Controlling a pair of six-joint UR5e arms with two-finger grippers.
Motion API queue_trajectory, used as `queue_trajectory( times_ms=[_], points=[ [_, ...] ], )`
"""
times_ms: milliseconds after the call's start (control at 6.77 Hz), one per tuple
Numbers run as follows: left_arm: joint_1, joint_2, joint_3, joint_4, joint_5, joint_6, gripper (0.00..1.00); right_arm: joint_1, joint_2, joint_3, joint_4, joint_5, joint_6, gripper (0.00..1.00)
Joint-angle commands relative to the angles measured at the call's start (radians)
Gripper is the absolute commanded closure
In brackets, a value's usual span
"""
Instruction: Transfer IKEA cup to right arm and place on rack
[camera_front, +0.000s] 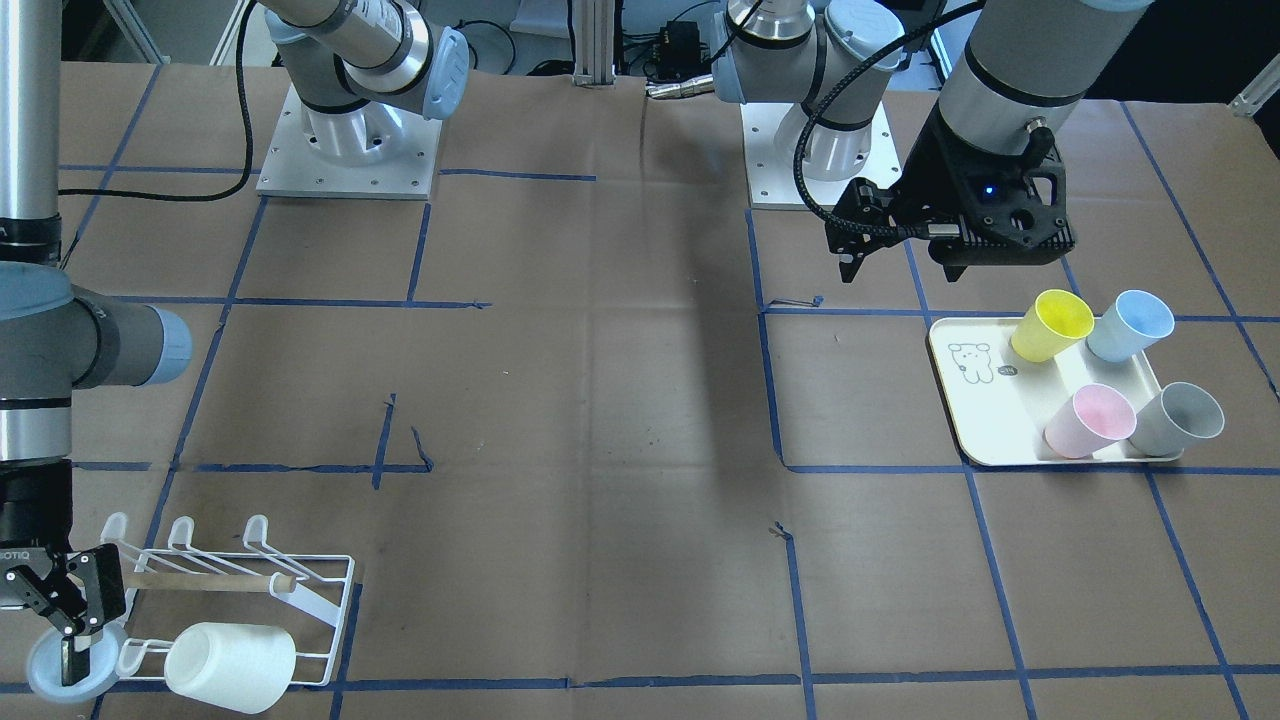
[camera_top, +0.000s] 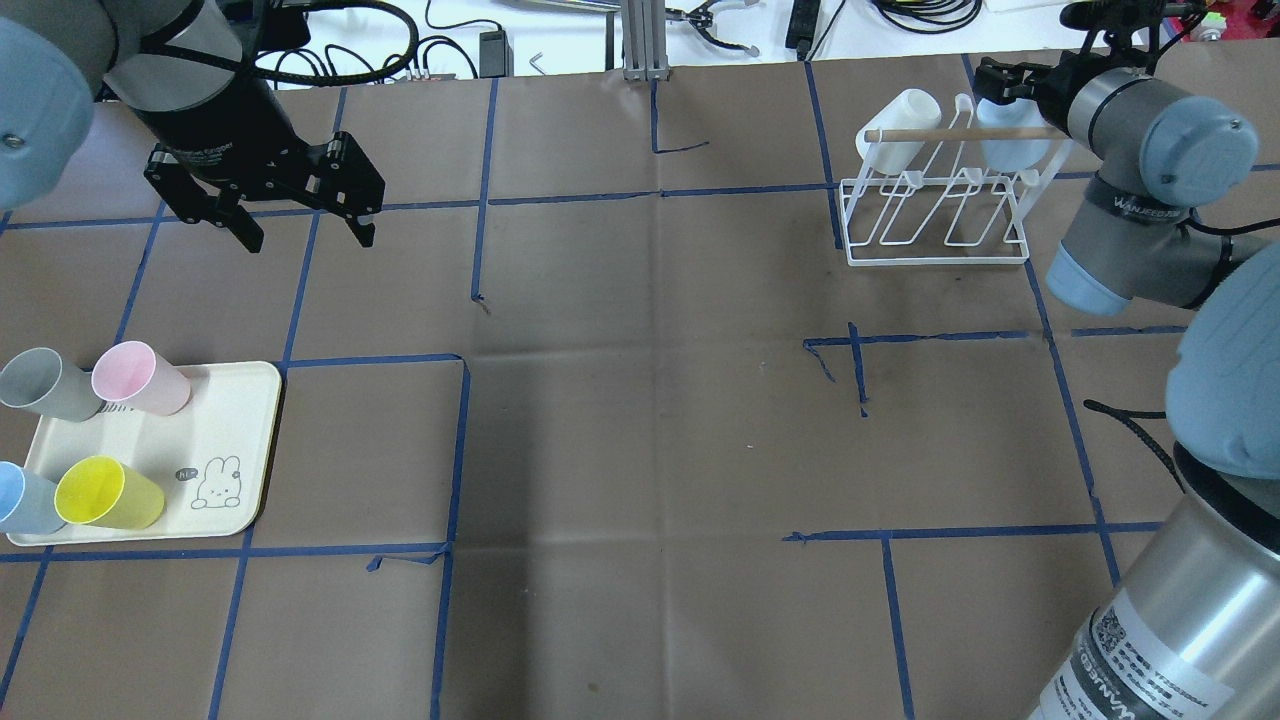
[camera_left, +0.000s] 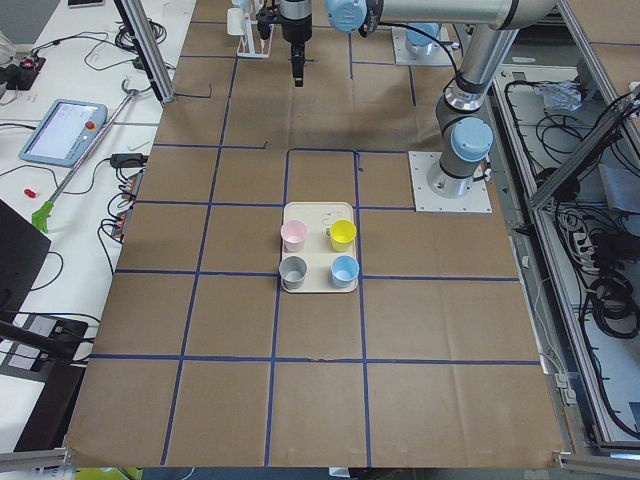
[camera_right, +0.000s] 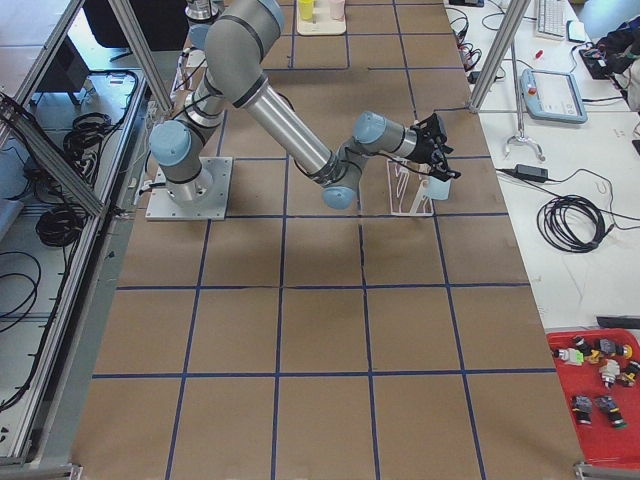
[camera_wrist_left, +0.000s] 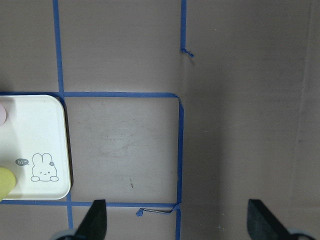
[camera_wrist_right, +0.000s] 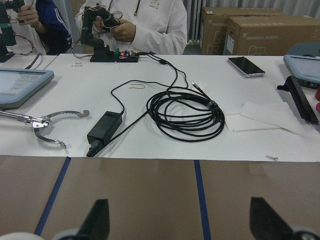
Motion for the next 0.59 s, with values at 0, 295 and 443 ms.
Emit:
queue_trajectory(
  times_ms=[0,295,443],
  points=[
    [-0.001,-0.001,-0.001,0.020,-0.020,0.003,0.00,0.004,-0.081,-0.001,0.024,0.000,0.000,0.00],
    [-0.001,-0.001,-0.003,0.022,-0.015,0.007,0.00,0.009,-0.199,-0.001,0.184,-0.005,-0.012,0.00],
    [-0.001,-0.001,-0.001,0.023,-0.015,0.010,0.00,0.015,-0.274,-0.001,0.332,-0.030,-0.012,0.00]
  ],
)
